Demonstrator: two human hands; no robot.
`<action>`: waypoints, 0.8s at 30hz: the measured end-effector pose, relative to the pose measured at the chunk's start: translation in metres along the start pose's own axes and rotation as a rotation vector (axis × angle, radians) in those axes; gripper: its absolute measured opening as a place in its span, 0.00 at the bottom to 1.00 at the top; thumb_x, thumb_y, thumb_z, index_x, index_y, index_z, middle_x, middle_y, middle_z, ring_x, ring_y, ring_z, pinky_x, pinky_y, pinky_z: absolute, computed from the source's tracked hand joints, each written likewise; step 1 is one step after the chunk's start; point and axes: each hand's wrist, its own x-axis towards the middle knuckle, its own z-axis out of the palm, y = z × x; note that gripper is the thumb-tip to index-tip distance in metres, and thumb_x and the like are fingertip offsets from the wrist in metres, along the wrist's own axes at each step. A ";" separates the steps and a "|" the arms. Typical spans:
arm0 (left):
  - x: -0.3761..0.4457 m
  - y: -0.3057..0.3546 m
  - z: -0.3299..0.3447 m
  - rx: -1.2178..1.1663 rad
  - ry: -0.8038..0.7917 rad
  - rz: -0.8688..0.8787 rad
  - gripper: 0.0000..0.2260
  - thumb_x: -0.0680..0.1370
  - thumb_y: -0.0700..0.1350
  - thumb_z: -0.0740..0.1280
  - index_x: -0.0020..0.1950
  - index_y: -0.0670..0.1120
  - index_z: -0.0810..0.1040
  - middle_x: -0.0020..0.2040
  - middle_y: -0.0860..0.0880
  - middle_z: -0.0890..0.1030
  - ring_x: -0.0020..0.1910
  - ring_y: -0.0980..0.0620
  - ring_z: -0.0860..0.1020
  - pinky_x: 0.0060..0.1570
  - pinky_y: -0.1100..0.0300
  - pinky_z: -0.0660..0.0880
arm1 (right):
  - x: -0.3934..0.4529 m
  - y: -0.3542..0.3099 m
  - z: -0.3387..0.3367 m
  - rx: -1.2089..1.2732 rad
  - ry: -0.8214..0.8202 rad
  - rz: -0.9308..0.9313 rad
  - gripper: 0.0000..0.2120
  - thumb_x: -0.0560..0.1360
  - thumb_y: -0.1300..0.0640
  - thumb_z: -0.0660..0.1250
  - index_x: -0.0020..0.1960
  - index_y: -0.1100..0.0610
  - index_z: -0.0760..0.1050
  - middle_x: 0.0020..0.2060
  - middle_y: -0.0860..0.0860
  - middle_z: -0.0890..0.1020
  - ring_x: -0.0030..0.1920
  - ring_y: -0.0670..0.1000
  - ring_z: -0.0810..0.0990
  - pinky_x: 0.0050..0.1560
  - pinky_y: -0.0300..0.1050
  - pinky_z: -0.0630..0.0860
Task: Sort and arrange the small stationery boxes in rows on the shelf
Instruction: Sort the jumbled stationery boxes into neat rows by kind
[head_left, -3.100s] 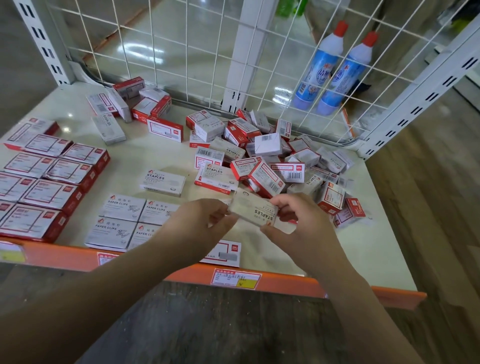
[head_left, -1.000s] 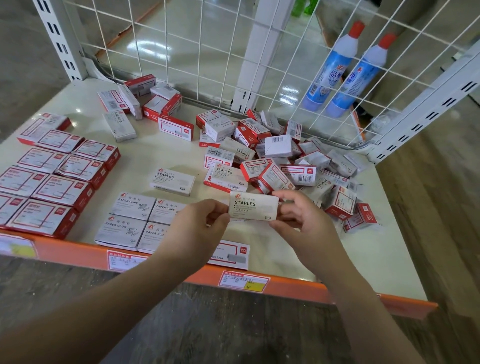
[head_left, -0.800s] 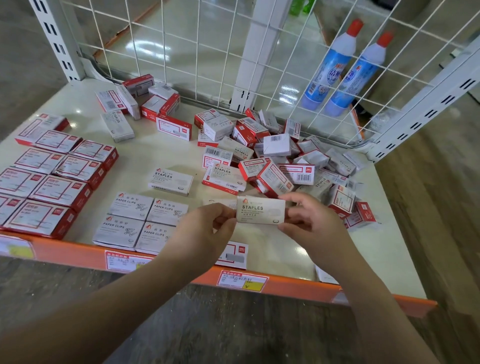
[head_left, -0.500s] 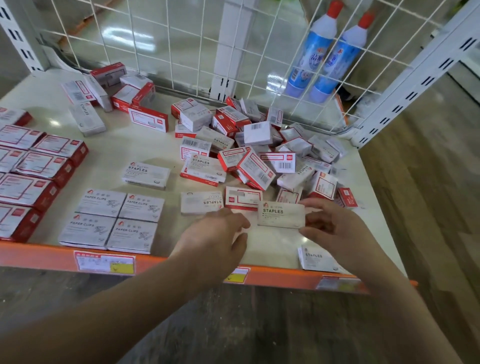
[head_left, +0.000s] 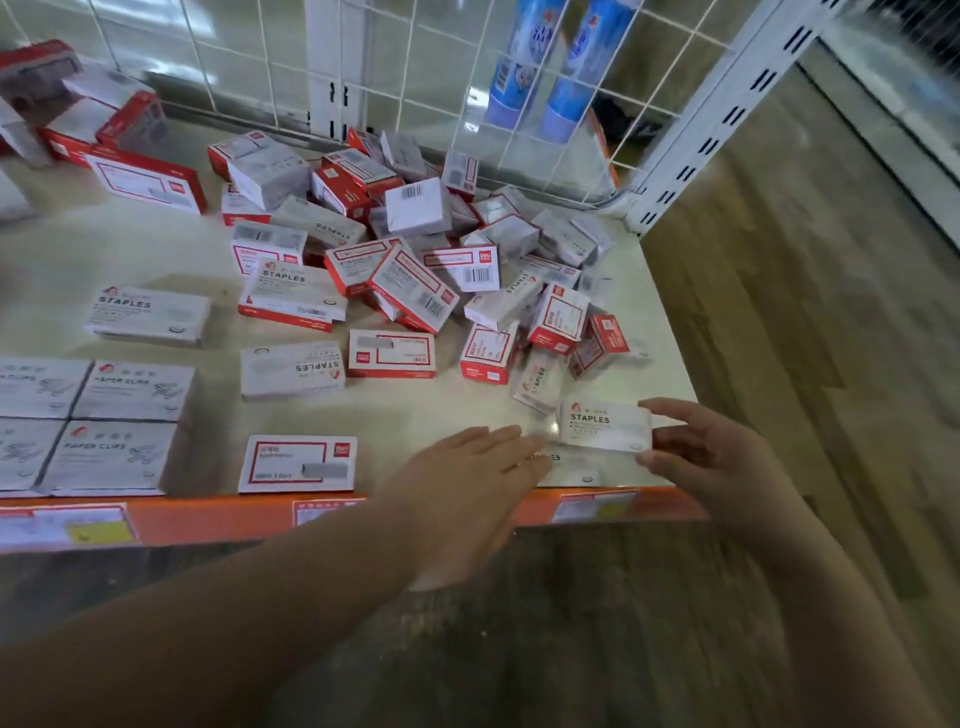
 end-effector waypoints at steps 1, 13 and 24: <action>0.002 0.000 0.000 0.001 -0.007 0.008 0.26 0.82 0.51 0.53 0.76 0.55 0.44 0.77 0.56 0.43 0.75 0.57 0.41 0.63 0.64 0.33 | -0.001 0.004 -0.003 0.012 0.016 0.002 0.18 0.73 0.64 0.68 0.55 0.43 0.72 0.45 0.46 0.83 0.42 0.42 0.82 0.39 0.36 0.79; 0.021 0.006 -0.006 0.002 -0.004 -0.015 0.21 0.80 0.52 0.59 0.73 0.52 0.62 0.72 0.52 0.65 0.69 0.51 0.66 0.67 0.57 0.64 | 0.006 0.035 -0.020 -0.085 -0.032 0.055 0.19 0.73 0.65 0.68 0.57 0.45 0.73 0.48 0.50 0.83 0.47 0.46 0.82 0.43 0.37 0.77; 0.029 0.004 -0.003 -0.040 0.036 -0.039 0.20 0.78 0.53 0.62 0.70 0.53 0.66 0.67 0.53 0.71 0.62 0.53 0.72 0.61 0.58 0.71 | 0.017 0.034 -0.014 -0.288 -0.075 0.067 0.17 0.74 0.62 0.66 0.62 0.53 0.73 0.48 0.45 0.76 0.50 0.46 0.77 0.47 0.37 0.73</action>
